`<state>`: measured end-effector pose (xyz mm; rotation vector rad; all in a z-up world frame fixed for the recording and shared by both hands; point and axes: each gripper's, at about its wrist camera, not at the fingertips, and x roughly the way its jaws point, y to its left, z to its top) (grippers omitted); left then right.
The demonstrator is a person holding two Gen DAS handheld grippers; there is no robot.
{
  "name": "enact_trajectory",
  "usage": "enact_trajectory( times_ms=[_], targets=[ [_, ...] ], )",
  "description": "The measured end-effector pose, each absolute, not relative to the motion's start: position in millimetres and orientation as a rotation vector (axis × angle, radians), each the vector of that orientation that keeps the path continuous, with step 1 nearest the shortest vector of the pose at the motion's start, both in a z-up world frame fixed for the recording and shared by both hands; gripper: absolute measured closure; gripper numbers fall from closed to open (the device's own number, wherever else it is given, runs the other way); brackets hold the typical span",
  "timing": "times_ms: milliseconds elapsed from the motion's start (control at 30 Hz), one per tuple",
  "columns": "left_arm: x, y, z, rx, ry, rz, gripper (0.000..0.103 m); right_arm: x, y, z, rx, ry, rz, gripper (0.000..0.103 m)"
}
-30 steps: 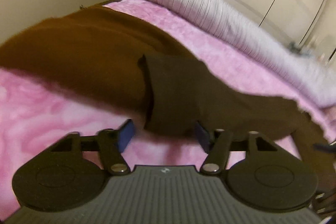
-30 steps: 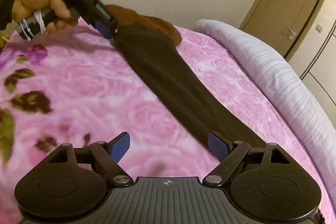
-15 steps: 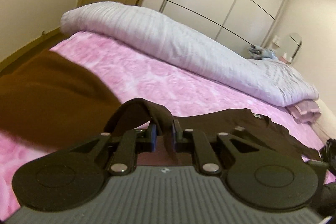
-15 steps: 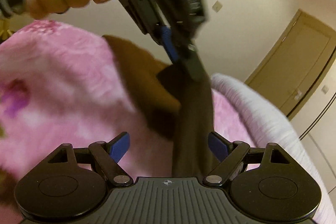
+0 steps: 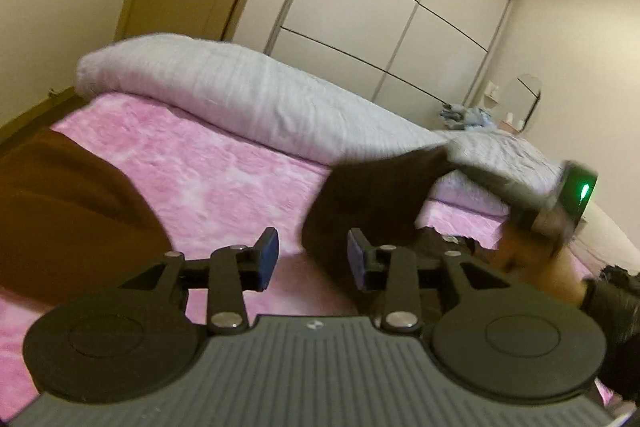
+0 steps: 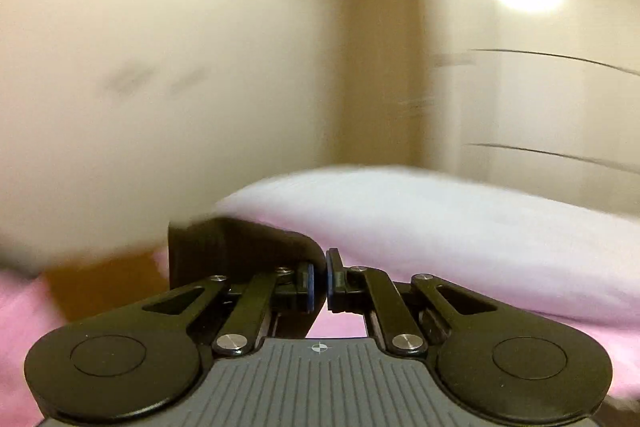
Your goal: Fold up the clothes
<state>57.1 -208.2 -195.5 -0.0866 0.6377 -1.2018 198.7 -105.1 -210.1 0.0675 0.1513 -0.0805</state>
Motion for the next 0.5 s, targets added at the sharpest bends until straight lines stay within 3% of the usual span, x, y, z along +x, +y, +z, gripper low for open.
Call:
enact_trajectory(
  times_ms=[100, 200, 400, 500],
  targets=[
    [39, -237, -211, -0.063, 0.687, -1.236, 0.07, 144, -230, -228, 0.348, 0.149, -0.391, 0.099],
    [10, -280, -234, 0.009, 0.735, -1.29, 0.07, 101, -308, -279, 0.555, 0.303, -0.521, 0.098],
    [-51, -360, -268, 0.188, 0.761, -1.366, 0.07, 45, -363, -344, 0.843, 0.402, -0.546, 0.098],
    [-80, -394, -278, 0.341, 0.689, -1.364, 0.064, 35, -373, -355, 0.913, 0.387, -0.507, 0.098]
  ],
)
